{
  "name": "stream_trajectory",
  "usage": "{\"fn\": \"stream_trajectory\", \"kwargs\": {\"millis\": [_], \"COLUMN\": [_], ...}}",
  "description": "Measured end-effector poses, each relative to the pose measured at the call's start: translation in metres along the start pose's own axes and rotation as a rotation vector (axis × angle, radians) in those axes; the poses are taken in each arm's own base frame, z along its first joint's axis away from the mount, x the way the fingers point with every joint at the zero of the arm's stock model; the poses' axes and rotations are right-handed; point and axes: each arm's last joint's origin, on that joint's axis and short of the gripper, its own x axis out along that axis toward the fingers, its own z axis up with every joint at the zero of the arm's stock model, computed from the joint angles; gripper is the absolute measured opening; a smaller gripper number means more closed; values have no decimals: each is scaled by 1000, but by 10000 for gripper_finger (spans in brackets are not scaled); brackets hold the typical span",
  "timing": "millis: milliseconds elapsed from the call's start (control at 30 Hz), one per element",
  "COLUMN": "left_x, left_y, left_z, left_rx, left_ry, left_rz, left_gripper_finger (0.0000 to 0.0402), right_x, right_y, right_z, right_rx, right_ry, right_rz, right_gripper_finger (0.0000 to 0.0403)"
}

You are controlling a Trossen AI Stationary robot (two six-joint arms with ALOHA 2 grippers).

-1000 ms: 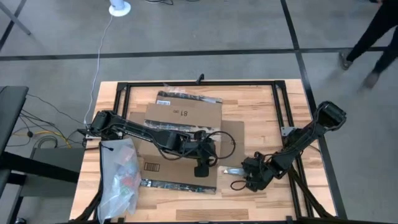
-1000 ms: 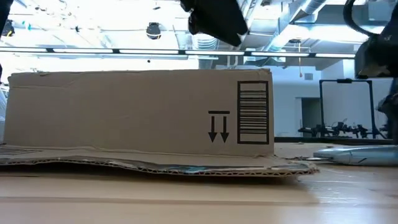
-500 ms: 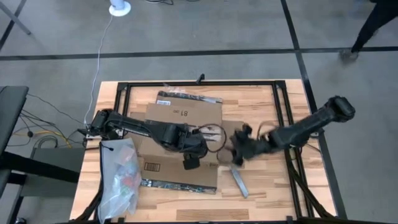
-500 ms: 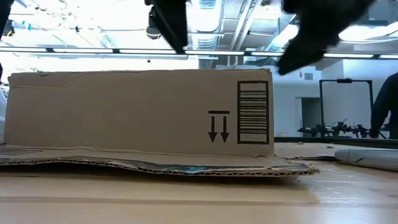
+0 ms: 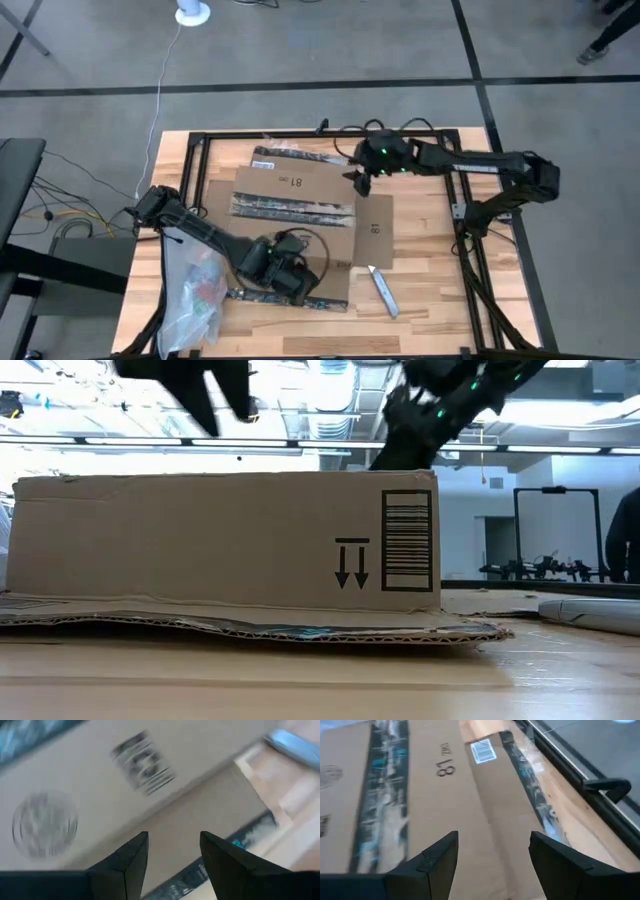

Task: Unpack boxes
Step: Break down the box until it is fully flat

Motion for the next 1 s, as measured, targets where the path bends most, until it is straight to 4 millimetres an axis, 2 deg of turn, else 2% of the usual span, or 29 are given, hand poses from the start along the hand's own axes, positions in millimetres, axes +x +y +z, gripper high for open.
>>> {"fn": "stream_trajectory", "kwargs": {"millis": [133, 233, 367, 567, 700, 833, 1000], "left_x": [14, 29, 49, 71, 81, 87, 88], "left_y": [3, 16, 35, 57, 68, 75, 75], "left_z": [-16, -13, 3, 46, 73, 87, 89], "left_rx": [-86, -53, 29, 185, 239, 273, 314], "left_ry": [17, 23, 39, 30, 12, 36, 38], "left_rz": [20, 113, 242, 352, 391, 394, 383], "left_gripper_finger": [164, 164, 164, 164, 164, 164, 164], "right_x": [20, 27, 29, 25, 21, 19, 19], "right_y": [4, 10, 12, 7, 10, 23, 52], "right_z": [-13, -19, -24, -32, -39, -42, -46], "right_rx": [-50, -75, -80, -18, 25, 27, 2], "right_ry": [97, 137, 195, 291, 368, 402, 416], "right_rz": [74, 92, 94, 55, 46, 59, 114], "right_gripper_finger": [223, 223, 223, 223, 224, 224, 224]}}
